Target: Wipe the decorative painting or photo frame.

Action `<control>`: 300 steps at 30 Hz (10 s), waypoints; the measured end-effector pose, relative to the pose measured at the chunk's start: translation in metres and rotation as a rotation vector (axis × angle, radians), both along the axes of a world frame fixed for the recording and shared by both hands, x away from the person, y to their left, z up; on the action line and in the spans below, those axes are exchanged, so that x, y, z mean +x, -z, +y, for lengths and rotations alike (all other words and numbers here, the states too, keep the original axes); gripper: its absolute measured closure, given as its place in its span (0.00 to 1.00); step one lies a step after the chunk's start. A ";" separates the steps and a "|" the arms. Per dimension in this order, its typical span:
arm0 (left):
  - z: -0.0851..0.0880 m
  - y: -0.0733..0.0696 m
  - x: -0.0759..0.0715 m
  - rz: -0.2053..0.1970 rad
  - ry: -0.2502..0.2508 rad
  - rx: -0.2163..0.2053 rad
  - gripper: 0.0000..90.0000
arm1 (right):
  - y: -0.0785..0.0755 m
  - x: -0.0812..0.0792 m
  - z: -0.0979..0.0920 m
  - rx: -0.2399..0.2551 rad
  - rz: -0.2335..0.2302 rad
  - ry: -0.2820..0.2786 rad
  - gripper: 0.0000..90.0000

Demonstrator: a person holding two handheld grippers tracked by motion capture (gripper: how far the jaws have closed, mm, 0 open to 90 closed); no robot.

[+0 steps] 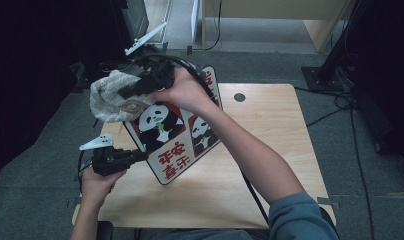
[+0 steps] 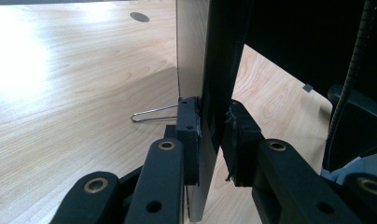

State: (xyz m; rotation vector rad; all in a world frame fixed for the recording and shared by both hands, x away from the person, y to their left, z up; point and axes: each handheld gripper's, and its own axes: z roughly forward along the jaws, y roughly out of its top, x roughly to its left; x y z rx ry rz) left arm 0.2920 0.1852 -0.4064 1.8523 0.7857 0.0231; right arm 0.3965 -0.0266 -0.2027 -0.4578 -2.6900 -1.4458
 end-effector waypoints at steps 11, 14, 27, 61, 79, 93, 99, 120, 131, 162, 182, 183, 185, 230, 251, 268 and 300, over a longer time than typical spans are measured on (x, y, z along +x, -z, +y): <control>0.000 0.000 -0.001 0.000 -0.002 0.003 0.87 | 0.026 0.001 0.007 -0.026 0.008 0.004 0.64; 0.000 0.001 -0.001 -0.002 -0.002 0.005 0.87 | 0.028 0.002 0.004 -0.018 0.017 0.005 0.66; 0.000 0.000 -0.001 -0.003 -0.005 0.007 0.88 | 0.028 0.004 -0.002 -0.015 0.017 0.010 0.69; 0.000 0.000 -0.002 -0.003 -0.007 0.007 0.88 | 0.028 0.024 -0.044 -0.001 0.040 0.108 0.69; 0.000 0.001 -0.002 -0.003 -0.009 0.002 0.88 | 0.029 0.031 -0.060 0.009 0.047 0.134 0.68; 0.001 0.000 -0.002 -0.004 -0.012 0.005 0.88 | 0.030 0.035 -0.074 0.019 0.034 0.160 0.68; 0.001 0.000 -0.002 -0.003 -0.012 0.006 0.88 | 0.030 0.037 -0.079 0.020 0.032 0.170 0.68; 0.003 0.001 -0.002 -0.002 -0.019 0.003 0.88 | 0.031 0.046 -0.099 0.028 0.023 0.221 0.68; 0.003 0.001 -0.002 -0.002 -0.019 0.004 0.88 | 0.030 0.050 -0.109 0.022 0.016 0.255 0.68; 0.004 0.001 -0.002 0.004 -0.021 0.002 0.87 | 0.025 0.060 -0.138 -0.004 0.012 0.331 0.69; 0.004 0.001 -0.002 0.005 -0.023 0.005 0.87 | 0.024 0.068 -0.160 -0.008 0.017 0.389 0.69; 0.004 0.001 -0.002 0.005 -0.024 0.005 0.87 | 0.024 0.068 -0.161 -0.005 0.017 0.394 0.69; 0.005 0.001 -0.002 0.005 -0.024 0.005 0.87 | 0.025 0.068 -0.163 -0.002 0.015 0.399 0.69; 0.007 0.002 -0.001 0.008 -0.030 -0.005 0.87 | 0.041 0.078 -0.225 -0.032 0.039 0.536 0.70; 0.006 0.003 0.000 0.009 -0.036 -0.004 0.87 | 0.066 0.077 -0.236 -0.033 0.085 0.555 0.71; 0.006 0.003 0.000 0.009 -0.035 -0.002 0.87 | 0.084 0.075 -0.237 -0.042 0.107 0.565 0.72; 0.004 0.003 -0.001 0.000 -0.035 0.010 0.87 | 0.129 0.065 -0.246 -0.015 0.144 0.570 0.72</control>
